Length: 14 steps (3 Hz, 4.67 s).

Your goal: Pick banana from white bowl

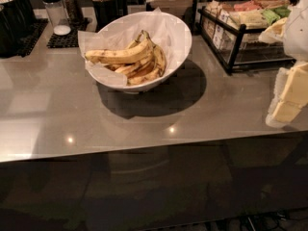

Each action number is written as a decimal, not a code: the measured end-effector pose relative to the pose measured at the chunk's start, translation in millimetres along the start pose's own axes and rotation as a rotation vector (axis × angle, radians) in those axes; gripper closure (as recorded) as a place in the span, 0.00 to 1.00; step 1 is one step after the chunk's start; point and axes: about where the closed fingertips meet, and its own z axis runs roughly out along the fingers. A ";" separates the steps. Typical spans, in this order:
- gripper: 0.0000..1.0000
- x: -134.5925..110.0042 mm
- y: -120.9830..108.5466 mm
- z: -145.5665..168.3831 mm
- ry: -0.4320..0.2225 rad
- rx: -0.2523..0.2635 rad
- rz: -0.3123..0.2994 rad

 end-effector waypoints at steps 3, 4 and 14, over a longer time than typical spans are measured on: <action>0.00 -35.6 -22.5 5.0 -0.073 -0.012 -0.083; 0.00 -93.7 -49.2 25.6 -0.185 -0.061 -0.207; 0.41 -295.8 -135.5 190.4 -0.475 -0.294 -0.432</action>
Offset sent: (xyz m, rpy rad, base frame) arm 0.0102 0.0101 0.0019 0.0113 -0.0071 0.0358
